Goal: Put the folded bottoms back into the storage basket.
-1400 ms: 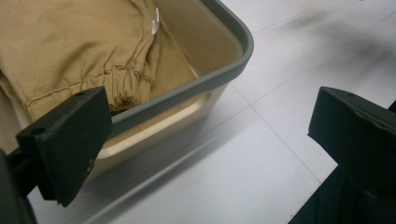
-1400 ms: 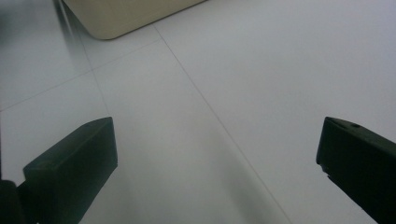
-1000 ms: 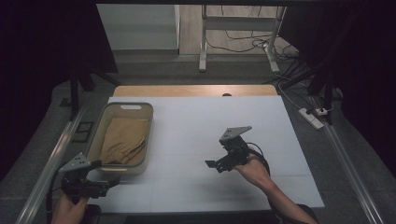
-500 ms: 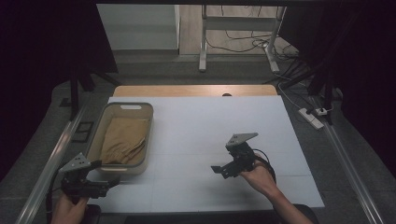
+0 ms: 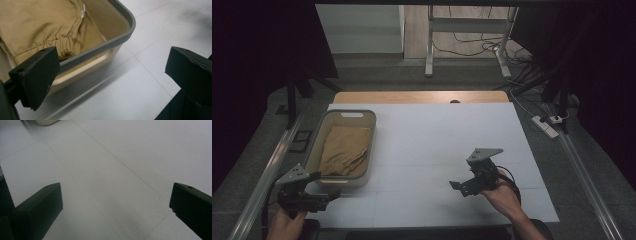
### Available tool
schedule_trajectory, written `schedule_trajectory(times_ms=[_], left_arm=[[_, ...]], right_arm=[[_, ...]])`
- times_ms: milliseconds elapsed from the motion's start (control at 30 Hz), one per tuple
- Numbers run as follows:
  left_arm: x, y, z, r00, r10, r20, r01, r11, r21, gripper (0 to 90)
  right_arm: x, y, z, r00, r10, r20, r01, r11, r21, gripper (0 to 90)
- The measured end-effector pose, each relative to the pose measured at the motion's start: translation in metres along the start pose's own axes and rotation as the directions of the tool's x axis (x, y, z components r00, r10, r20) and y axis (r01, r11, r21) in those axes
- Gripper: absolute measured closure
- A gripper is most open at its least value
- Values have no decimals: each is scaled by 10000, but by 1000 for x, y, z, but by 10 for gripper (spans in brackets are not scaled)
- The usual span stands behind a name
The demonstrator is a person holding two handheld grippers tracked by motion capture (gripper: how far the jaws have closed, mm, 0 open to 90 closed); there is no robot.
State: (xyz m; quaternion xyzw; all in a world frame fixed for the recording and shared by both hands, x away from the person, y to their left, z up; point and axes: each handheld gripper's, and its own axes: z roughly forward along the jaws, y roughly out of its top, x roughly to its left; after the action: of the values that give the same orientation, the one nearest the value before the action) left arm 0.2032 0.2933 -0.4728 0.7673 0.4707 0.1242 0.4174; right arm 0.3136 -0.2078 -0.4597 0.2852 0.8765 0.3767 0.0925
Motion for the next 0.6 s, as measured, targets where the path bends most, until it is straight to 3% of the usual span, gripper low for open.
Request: schedule_trajectory(times_ms=[600], left_arm=[[1,0,0,9999,-115,23,115,9999,-8,6]], right_arm=[[0,-30,-34,9967,580,575,-587,9982,112,0]])
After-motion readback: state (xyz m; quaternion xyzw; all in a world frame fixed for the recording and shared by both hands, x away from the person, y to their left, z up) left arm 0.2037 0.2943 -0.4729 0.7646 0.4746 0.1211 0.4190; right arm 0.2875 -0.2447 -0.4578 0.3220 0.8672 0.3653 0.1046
